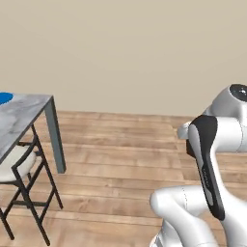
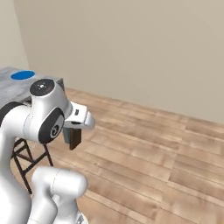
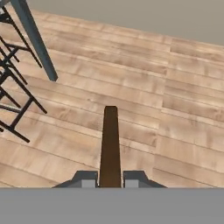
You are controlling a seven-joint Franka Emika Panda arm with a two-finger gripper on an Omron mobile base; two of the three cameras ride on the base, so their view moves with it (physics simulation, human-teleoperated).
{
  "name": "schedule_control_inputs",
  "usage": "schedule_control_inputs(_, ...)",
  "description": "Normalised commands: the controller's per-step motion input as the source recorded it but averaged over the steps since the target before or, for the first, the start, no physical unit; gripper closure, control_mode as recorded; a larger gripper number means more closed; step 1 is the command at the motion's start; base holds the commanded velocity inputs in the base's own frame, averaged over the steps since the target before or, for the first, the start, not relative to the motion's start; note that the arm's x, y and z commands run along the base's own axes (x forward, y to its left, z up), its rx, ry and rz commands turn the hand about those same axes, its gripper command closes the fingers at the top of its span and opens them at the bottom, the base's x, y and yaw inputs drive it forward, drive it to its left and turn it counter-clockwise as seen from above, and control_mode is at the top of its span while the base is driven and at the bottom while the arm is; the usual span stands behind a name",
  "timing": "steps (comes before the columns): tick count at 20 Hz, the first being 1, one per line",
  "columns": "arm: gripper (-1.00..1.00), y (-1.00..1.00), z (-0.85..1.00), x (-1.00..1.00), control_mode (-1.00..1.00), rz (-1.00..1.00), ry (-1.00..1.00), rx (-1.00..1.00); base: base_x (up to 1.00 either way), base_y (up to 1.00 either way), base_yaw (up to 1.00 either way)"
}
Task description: Start the toaster. Once the lever pops up, take the bread to the plate on the dining counter.
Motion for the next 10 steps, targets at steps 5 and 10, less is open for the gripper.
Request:
schedule_control_inputs(5,1.00,0.00,0.00,0.00,1.00,0.00,0.00,0.00,1.00,-0.64,0.29)
schedule_control_inputs(10,1.00,0.00,0.00,0.00,1.00,0.00,0.00,0.00,1.00,-0.66,0.34)
